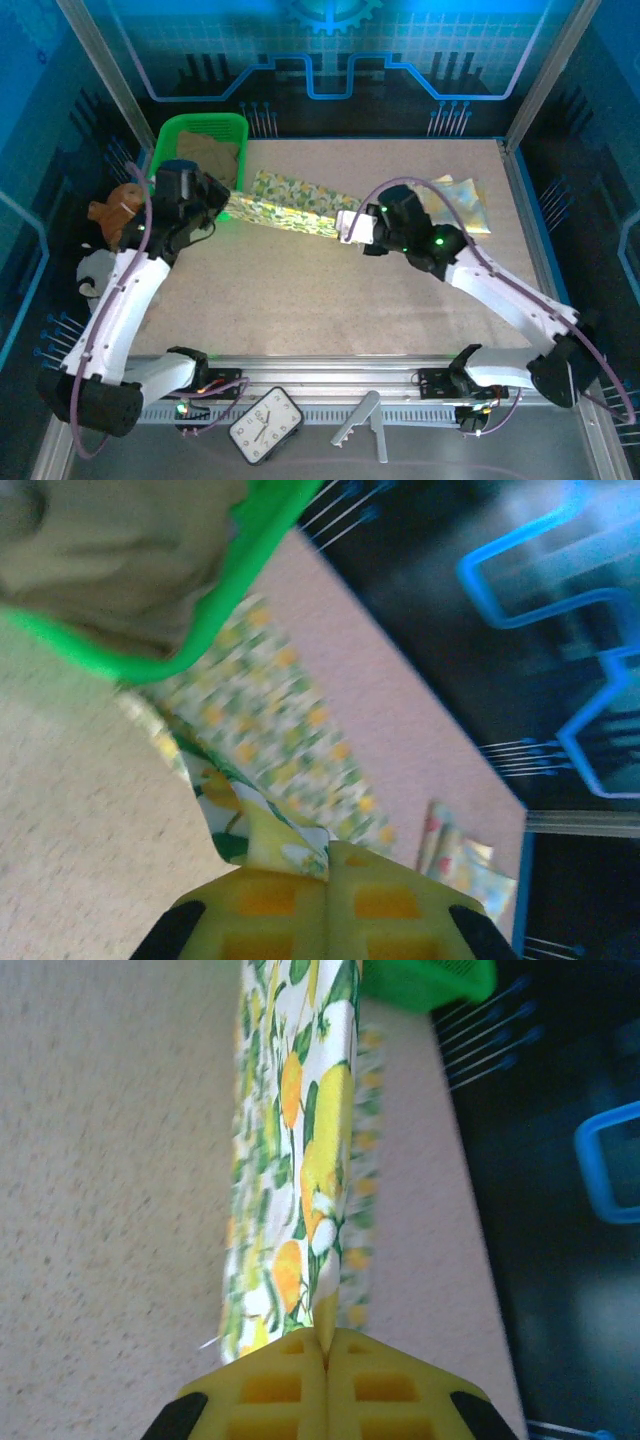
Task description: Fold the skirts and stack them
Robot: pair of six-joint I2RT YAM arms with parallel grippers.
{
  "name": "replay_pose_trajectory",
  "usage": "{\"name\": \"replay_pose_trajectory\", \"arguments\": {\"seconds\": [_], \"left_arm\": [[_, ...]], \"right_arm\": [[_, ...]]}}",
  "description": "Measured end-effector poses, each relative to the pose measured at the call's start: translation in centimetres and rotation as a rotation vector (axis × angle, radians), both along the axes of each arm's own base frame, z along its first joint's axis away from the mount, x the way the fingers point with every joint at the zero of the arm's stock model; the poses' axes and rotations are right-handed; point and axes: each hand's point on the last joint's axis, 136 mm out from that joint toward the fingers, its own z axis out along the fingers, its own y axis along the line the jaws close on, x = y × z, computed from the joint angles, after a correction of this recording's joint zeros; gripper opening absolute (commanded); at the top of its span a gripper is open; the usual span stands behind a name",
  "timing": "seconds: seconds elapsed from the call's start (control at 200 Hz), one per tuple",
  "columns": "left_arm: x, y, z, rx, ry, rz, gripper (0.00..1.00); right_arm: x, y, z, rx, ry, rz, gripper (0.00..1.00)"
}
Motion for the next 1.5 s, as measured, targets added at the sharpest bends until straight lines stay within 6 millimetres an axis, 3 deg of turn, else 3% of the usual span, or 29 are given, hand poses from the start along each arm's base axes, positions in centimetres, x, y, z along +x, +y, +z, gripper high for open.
{"name": "replay_pose_trajectory", "arguments": {"seconds": [0.1, 0.195, 0.285, 0.365, 0.46, 0.555, 0.625, 0.72, 0.81, 0.885, 0.965, 1.045, 1.1, 1.13, 1.205, 1.265, 1.31, 1.32, 1.33, 1.375, 1.435, 1.5], "left_arm": [[0.8, -0.4, 2.3, 0.035, -0.053, -0.043, 0.00], [3.3, -1.2, 2.7, 0.075, -0.052, -0.086, 0.00], [7.7, -1.9, 2.9, 0.122, -0.052, -0.113, 0.00], [12.3, -2.3, 3.7, 0.153, -0.085, -0.119, 0.00], [17.4, -1.9, 5.5, 0.176, -0.152, -0.106, 0.00], [20.9, -1.6, 9.2, 0.193, -0.246, -0.097, 0.00], [21.9, -1.5, 12.6, 0.208, -0.331, -0.096, 0.00], [20.7, -1.6, 16.3, 0.229, -0.414, -0.113, 0.00], [18.5, -1.8, 16.7, 0.230, -0.420, -0.141, 0.00], [16.1, -2.0, 14.3, 0.220, -0.372, -0.174, 0.00], [13.9, -2.2, 10.1, 0.198, -0.292, -0.200, 0.00], [11.6, -2.2, 3.6, 0.156, -0.170, -0.208, 0.03], [9.4, -2.1, -2.3, 0.119, -0.067, -0.202, 0.09], [8.0, -2.1, -5.5, 0.095, -0.004, -0.195, 0.20], [3.0, -1.6, -14.6, 0.043, 0.197, -0.157, 0.65], [-1.7, -1.0, -20.5, 0.004, 0.346, -0.110, 0.83], [-5.5, -0.4, -23.8, -0.018, 0.444, -0.069, 0.94], [-6.1, -0.3, -24.1, -0.022, 0.456, -0.061, 0.95], [-6.8, -0.2, -24.6, -0.026, 0.472, -0.052, 0.97], [-9.0, 0.4, -25.5, -0.042, 0.505, -0.011, 0.99], [-10.2, 0.9, -24.5, -0.052, 0.475, 0.023, 0.99], [-9.7, 1.1, -22.4, -0.065, 0.400, 0.043, 0.99]], "right_arm": [[1.2, -1.0, 2.0, 0.060, -0.035, -0.017, 0.00], [4.2, -2.2, 2.3, 0.085, -0.041, -0.068, 0.00], [8.4, -3.2, 2.7, 0.090, -0.042, -0.131, 0.00], [13.0, -4.0, 4.2, 0.096, -0.071, -0.192, 0.00], [18.2, -4.6, 7.5, 0.113, -0.144, -0.251, 0.00], [21.0, -4.6, 11.3, 0.128, -0.230, -0.273, 0.00], [21.3, -4.6, 14.2, 0.142, -0.290, -0.269, 0.00], [20.6, -4.7, 16.7, 0.148, -0.345, -0.251, 0.00], [19.2, -4.7, 16.8, 0.132, -0.350, -0.217, 0.00], [17.5, -4.8, 14.9, 0.095, -0.328, -0.179, 0.00], [15.5, -4.6, 10.8, 0.034, -0.268, -0.138, 0.00], [13.1, -4.0, 5.5, -0.044, -0.188, -0.086, 0.00], [10.7, -3.4, 0.9, -0.112, -0.115, -0.046, 0.02], [9.1, -2.9, -1.8, -0.155, -0.071, -0.020, 0.05], [4.2, -1.5, -8.7, -0.277, 0.056, 0.061, 0.19], [-0.5, -0.3, -13.6, -0.372, 0.170, 0.146, 0.35], [-4.1, 0.3, -16.3, -0.431, 0.255, 0.207, 0.58], [-4.9, 0.5, -16.7, -0.434, 0.278, 0.214, 0.61], [-5.4, 0.6, -17.0, -0.442, 0.286, 0.226, 0.72], [-7.8, 1.0, -18.1, -0.459, 0.342, 0.260, 0.99], [-9.1, 1.1, -18.2, -0.435, 0.379, 0.259, 1.00], [-8.5, 1.1, -17.1, -0.360, 0.367, 0.211, 1.00]]}}
